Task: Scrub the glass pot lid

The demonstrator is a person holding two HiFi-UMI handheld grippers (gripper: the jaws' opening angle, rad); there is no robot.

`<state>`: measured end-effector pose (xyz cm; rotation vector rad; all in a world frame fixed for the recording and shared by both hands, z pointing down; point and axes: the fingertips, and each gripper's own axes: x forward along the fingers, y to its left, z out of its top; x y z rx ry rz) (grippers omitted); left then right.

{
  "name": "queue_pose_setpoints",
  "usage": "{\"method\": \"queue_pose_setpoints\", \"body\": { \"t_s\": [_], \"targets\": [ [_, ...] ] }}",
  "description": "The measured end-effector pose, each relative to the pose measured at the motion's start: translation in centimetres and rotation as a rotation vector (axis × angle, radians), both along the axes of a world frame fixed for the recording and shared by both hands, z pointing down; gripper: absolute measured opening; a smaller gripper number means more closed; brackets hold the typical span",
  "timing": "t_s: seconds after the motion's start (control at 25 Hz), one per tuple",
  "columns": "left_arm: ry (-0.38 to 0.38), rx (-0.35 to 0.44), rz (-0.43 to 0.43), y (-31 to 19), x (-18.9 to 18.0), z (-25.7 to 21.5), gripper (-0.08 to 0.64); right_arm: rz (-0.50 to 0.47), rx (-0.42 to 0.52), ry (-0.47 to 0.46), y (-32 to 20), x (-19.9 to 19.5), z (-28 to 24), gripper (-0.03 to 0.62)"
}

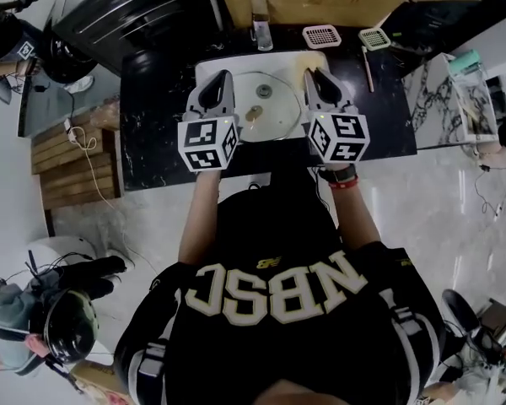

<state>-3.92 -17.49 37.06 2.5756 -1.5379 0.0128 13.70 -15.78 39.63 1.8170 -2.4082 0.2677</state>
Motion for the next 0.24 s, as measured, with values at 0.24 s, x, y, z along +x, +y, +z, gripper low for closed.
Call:
{"method": "queue_pose_setpoints", "body": {
  "t_s": [0.24],
  "targets": [
    [-0.152,-0.063,0.099,0.4,-0.9,2.8,0.017,-0.12,-0.119,-0.058,-1.6,1.0,3.5,0.048]
  ]
}}
